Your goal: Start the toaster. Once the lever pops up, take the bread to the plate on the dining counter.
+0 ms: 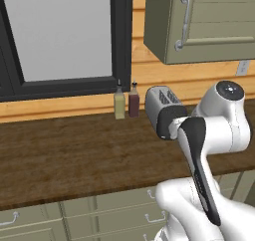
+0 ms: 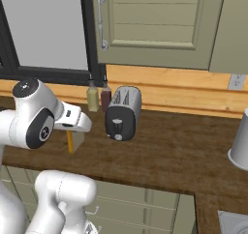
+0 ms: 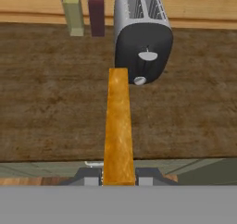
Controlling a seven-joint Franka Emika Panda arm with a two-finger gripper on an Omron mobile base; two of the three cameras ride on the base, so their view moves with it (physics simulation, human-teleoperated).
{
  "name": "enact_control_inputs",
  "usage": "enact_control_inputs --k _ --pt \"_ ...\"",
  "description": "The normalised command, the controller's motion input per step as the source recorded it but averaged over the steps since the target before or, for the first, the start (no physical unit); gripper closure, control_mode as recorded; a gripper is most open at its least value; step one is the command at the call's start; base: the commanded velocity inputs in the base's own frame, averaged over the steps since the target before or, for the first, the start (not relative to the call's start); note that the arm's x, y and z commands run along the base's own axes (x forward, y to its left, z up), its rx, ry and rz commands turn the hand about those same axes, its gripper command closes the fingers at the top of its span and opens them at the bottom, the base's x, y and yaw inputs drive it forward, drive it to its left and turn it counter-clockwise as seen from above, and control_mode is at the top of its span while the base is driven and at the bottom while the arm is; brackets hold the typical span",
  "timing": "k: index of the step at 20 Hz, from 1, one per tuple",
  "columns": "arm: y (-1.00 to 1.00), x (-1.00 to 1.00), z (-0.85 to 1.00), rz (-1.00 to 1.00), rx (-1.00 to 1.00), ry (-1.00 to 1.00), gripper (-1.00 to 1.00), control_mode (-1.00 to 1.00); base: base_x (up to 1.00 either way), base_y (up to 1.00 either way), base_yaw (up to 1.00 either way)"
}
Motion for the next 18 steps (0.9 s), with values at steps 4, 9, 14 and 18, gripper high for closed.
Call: enact_control_inputs --k 4,9,14,18 --pt "0.00 0.00 0.00 0.00 0.00 0.00 1.00 1.00 -0.34 0.32 0.05" --pt "0.00 0.00 0.00 0.00 0.00 0.00 1.00 1.00 -0.37 0.75 0.56" --pt "0.00 0.00 0.00 0.00 0.00 0.00 1.00 1.00 -0.26 0.35 1.00" --pt "0.00 0.00 0.00 0.00 0.00 0.00 1.00 1.00 -0.22 0.10 1.00"
